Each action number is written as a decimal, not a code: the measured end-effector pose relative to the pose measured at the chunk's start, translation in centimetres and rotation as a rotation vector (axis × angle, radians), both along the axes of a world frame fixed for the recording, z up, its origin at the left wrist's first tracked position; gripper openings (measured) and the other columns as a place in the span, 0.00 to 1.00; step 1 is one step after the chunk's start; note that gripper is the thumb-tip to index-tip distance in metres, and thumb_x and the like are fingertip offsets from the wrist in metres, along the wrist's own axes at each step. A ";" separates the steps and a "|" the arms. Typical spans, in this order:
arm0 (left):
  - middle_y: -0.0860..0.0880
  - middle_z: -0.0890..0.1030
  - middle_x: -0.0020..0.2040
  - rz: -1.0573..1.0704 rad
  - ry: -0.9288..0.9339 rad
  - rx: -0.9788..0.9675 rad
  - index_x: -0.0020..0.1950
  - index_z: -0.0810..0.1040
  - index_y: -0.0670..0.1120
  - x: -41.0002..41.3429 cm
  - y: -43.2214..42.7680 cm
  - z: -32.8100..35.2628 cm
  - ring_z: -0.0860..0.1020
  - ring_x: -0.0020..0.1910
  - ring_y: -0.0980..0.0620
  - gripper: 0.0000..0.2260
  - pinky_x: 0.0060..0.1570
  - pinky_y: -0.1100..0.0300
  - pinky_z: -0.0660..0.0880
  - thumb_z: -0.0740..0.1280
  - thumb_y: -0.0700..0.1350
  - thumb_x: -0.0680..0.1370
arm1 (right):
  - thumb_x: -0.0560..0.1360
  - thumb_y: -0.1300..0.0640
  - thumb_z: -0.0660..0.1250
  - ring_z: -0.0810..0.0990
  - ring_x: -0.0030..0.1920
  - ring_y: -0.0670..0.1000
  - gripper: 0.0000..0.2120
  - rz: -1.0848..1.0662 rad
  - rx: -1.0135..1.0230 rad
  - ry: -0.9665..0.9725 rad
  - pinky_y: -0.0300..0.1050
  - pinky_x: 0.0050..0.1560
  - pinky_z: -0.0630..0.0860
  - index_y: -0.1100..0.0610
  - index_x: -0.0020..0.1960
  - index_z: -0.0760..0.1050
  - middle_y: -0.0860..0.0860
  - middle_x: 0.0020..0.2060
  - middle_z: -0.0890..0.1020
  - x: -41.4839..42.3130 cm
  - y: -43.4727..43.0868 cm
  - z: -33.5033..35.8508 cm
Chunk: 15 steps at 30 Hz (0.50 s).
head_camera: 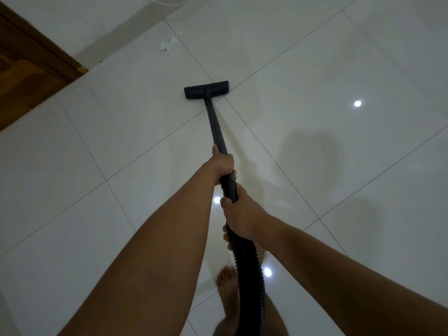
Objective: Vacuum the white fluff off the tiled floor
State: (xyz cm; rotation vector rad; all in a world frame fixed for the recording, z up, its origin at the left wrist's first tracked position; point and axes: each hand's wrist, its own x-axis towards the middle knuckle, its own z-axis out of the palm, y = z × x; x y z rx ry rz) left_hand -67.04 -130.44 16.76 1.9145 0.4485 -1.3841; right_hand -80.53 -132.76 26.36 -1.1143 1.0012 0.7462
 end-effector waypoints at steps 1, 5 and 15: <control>0.44 0.75 0.42 0.008 0.004 0.001 0.82 0.40 0.59 -0.1 -0.1 0.3 0.74 0.33 0.53 0.31 0.31 0.59 0.76 0.53 0.43 0.85 | 0.84 0.54 0.57 0.78 0.27 0.51 0.25 0.009 0.006 0.003 0.43 0.26 0.78 0.39 0.77 0.56 0.58 0.37 0.77 -0.1 -0.3 0.3; 0.43 0.76 0.46 0.081 0.035 0.004 0.81 0.38 0.61 -0.7 -0.2 1.5 0.74 0.35 0.53 0.32 0.36 0.58 0.78 0.54 0.43 0.85 | 0.83 0.54 0.58 0.78 0.27 0.51 0.24 0.065 0.021 0.021 0.44 0.28 0.79 0.41 0.77 0.57 0.57 0.35 0.77 -0.3 -1.3 1.8; 0.41 0.75 0.48 0.205 0.065 -0.008 0.81 0.36 0.61 1.5 1.7 3.9 0.74 0.35 0.52 0.33 0.33 0.58 0.76 0.53 0.42 0.85 | 0.84 0.57 0.58 0.77 0.26 0.50 0.21 0.186 0.013 -0.061 0.41 0.27 0.76 0.52 0.75 0.61 0.58 0.38 0.78 2.7 -0.8 4.6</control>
